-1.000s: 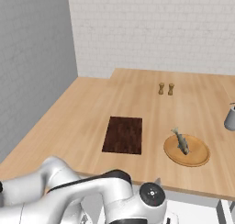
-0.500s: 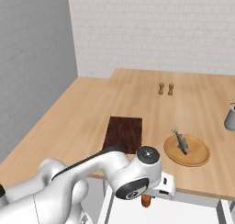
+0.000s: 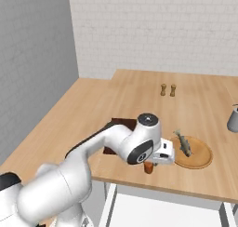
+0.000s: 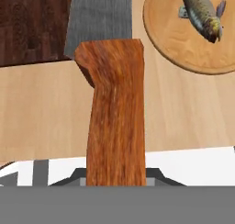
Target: Pick up the knife from the drawer and place it on the cutting board. Then place the meat from the plate to the cutting board.
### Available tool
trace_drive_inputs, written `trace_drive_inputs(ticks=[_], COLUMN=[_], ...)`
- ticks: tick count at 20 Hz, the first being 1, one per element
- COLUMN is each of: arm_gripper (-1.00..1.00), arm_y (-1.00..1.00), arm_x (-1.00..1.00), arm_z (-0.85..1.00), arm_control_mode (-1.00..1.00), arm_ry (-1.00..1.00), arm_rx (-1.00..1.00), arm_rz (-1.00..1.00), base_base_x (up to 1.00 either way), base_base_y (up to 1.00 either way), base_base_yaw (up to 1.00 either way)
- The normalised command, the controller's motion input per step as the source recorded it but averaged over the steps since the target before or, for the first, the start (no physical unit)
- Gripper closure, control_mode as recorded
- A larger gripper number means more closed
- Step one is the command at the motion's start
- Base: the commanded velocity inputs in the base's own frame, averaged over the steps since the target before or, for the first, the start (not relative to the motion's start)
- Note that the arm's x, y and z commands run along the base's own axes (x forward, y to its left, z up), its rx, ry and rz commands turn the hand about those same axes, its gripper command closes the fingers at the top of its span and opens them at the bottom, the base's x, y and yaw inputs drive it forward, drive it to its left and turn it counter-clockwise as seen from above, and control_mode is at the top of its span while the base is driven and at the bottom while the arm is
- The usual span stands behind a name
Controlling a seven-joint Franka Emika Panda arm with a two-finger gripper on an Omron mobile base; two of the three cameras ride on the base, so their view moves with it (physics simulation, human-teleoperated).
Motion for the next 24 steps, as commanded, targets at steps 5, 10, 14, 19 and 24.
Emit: trace_drive_inputs(ticks=[5,10,14,19,24], arm_gripper=[1.00,1.00,1.00,1.00,1.00], arm_y=[0.18,0.53,0.64,0.39,0.25], arm_x=[0.83,0.83,0.30,0.26,0.42], arm_z=[0.33,0.07,0.00,0.00,-0.25], arm_control_mode=[-1.00,-1.00,-1.00,-1.00,-1.00], arm_ry=[0.00,0.00,0.00,0.00,0.00], arm_rx=[0.01,0.01,0.01,0.00,0.00], arm_rz=[0.01,0.07,0.14,0.06,0.00], base_base_x=[0.00,0.00,0.00,0.00,0.00], base_base_y=[0.00,0.00,0.00,0.00,0.00], base_base_yaw=[0.00,0.00,0.00,0.00,0.00])
